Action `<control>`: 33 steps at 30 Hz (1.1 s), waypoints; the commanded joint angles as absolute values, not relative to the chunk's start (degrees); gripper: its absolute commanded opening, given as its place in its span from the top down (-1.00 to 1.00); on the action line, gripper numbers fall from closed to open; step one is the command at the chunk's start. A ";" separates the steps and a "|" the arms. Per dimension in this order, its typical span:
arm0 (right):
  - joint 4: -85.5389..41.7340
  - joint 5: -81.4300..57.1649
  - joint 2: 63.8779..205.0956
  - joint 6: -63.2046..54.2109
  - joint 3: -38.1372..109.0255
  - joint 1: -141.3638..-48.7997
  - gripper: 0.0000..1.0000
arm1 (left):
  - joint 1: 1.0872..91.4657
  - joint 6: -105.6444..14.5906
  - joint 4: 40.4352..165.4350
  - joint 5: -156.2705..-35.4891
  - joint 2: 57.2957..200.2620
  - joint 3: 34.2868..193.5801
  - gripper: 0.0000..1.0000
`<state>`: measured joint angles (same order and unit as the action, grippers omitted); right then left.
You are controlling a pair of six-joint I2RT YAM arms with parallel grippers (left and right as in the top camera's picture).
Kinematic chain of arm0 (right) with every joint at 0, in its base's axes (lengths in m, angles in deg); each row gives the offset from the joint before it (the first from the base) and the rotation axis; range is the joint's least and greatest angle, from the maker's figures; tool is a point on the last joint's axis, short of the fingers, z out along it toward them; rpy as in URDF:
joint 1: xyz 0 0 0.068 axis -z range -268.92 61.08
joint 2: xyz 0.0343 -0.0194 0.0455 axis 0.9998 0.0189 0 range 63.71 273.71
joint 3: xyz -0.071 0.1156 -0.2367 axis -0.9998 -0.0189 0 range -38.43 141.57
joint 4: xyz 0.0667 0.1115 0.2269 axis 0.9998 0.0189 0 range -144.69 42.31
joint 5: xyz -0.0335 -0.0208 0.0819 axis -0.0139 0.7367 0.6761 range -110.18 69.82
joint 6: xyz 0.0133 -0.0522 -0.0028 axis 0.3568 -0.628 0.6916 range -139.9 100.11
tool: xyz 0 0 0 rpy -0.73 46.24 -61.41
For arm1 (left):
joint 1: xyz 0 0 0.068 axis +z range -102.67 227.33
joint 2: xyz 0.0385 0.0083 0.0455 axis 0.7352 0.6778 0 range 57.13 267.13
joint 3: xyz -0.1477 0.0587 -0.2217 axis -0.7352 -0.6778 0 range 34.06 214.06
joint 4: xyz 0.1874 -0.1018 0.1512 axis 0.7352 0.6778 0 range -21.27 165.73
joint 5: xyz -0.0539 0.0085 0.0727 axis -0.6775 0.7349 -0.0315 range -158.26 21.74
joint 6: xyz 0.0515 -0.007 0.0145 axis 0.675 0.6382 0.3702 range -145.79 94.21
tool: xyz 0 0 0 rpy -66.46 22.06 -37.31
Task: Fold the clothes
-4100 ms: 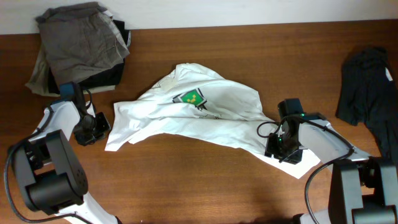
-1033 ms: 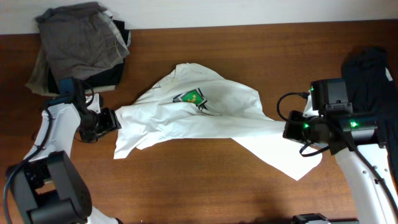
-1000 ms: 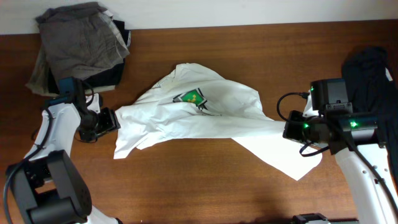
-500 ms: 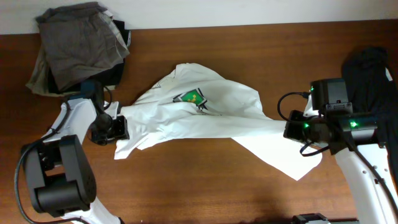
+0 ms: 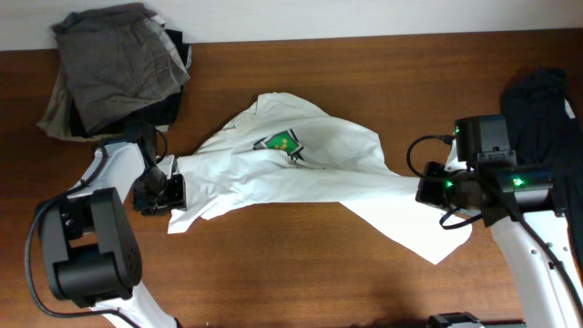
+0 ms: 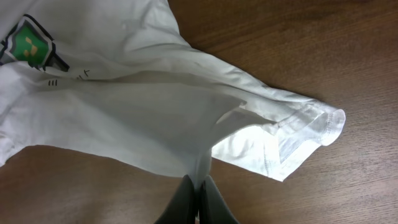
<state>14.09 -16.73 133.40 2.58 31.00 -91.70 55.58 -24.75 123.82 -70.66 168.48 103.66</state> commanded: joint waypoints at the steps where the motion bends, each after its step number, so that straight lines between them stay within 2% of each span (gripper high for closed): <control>1: 14.06 -18.11 133.45 2.87 32.13 -91.90 0.92 | 55.58 -25.36 123.10 -70.35 171.91 103.42 0.26; 2: 14.04 -18.11 133.45 2.87 32.13 -91.90 0.93 | 55.58 -25.45 123.03 -70.35 171.94 103.42 0.48; 3: 14.02 -18.09 133.45 2.89 32.13 -91.90 0.93 | 55.58 -26.30 122.99 -70.39 171.94 103.42 0.81; 4: 14.00 -18.09 133.45 2.89 32.13 -91.90 0.93 | 55.58 -26.50 123.01 -70.39 171.94 103.42 0.99; 18: 13.87 -16.73 133.45 3.13 32.13 -91.90 0.92 | 55.58 -25.95 123.93 -80.97 168.37 106.24 0.99; 33: 12.71 -14.35 133.45 3.11 32.13 -91.90 0.92 | 55.58 -26.39 124.34 -80.97 148.29 106.39 0.99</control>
